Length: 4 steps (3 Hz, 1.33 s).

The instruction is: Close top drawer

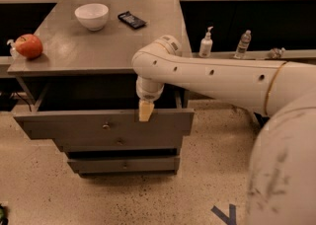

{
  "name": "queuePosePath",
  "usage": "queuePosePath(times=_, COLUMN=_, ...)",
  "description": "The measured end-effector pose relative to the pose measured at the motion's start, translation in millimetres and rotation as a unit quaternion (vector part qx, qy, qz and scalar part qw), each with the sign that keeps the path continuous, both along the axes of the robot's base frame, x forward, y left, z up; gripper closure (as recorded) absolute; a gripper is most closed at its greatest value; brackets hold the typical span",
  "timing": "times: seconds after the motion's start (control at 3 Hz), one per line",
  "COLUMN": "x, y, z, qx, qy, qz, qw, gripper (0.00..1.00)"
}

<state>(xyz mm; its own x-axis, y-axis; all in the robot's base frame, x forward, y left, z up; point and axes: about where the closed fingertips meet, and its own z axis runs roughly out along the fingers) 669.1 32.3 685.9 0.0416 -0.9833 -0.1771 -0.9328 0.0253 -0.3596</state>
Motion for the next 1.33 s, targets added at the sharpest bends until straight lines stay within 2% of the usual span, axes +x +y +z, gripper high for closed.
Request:
queuePosePath(times=0.33, x=-19.0, y=-3.5, z=13.5, qx=0.009, qy=-0.016, qz=0.003, qw=0.9998, gripper=0.26)
queuePosePath(times=0.67, x=-52.4, y=-10.5, z=30.5, qx=0.017, qy=-0.025, qz=0.019, qw=0.9994, gripper=0.19)
queuePosePath(times=1.0, x=-104.5, y=-15.0, z=35.0, qx=0.036, qy=-0.012, qz=0.042, qw=0.9984, gripper=0.23)
queuePosePath(times=1.33, x=-133.9, y=-14.5, z=31.2, qx=0.055, qy=0.004, qz=0.051, qw=0.9972, gripper=0.45)
